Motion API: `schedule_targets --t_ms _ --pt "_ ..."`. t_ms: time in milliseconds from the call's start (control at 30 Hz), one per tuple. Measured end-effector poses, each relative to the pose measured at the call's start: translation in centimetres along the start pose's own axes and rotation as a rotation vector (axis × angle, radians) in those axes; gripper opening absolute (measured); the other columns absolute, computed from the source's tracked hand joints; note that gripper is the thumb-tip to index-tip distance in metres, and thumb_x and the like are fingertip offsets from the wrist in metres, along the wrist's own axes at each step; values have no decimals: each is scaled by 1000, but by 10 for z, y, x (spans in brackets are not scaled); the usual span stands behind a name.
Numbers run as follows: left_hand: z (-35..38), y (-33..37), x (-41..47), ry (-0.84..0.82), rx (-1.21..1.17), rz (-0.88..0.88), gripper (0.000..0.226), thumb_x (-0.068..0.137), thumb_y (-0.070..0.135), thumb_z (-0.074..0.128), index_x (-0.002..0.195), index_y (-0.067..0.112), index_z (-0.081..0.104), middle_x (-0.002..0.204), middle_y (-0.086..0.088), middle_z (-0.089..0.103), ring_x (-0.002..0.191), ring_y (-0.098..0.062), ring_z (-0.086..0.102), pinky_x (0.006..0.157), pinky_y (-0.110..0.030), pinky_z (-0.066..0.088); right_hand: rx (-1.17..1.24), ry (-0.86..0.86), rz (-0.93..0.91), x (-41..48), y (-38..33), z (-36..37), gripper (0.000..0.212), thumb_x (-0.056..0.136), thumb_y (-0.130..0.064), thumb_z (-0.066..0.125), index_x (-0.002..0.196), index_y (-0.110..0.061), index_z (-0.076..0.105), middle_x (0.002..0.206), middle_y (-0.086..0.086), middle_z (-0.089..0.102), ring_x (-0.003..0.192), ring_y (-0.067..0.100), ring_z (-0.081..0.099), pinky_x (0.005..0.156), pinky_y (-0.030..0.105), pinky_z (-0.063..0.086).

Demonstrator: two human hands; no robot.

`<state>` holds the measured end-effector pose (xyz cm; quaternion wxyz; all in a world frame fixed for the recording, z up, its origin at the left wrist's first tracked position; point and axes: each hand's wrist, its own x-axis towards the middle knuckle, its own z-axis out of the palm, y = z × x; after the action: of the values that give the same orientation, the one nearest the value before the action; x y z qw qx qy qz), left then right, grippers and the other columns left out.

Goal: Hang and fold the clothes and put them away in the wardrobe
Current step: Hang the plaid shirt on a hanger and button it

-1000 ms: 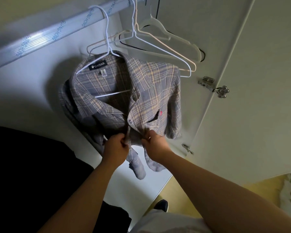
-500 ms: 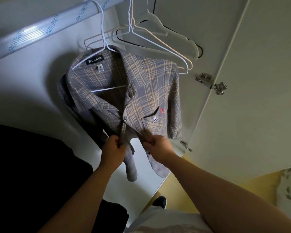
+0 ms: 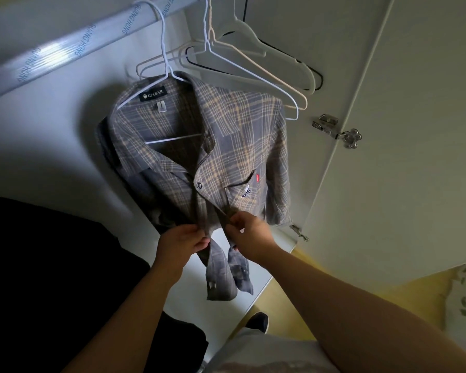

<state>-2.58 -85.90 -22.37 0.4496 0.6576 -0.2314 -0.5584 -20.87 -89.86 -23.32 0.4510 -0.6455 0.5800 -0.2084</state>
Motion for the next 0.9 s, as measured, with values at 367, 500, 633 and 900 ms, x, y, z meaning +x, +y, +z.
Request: schedule_targets --t_ms 367,500,633,900 --pt "15 7 -8 88 306 115 19 93 11 71 74 7 73 60 -1 70 47 -2 59 50 -13 47 -164 52 -80 0 -10 13 14 97 -22 56 84 -16 56 80 4 58 62 14 51 50 19 32" --pt "22 7 -8 109 281 117 17 94 10 70 78 5 72 56 4 69 46 0 61 47 -11 46 -163 52 -92 1 -11 16 15 94 -22 57 87 -10 63 78 4 62 64 20 56 47 18 36" --pt "22 2 -4 159 418 191 25 95 17 70 71 9 72 58 1 69 50 -4 59 56 -17 48 -86 58 -57 1 -10 19 15 91 -24 59 86 -15 69 64 -4 62 47 2 58 40 11 37" --pt "26 1 -4 181 456 229 25 95 18 69 72 10 70 64 -3 69 49 1 59 53 -12 46 66 57 -15 -1 -12 19 10 83 -21 65 77 -16 70 58 -9 60 44 -9 55 37 7 33"
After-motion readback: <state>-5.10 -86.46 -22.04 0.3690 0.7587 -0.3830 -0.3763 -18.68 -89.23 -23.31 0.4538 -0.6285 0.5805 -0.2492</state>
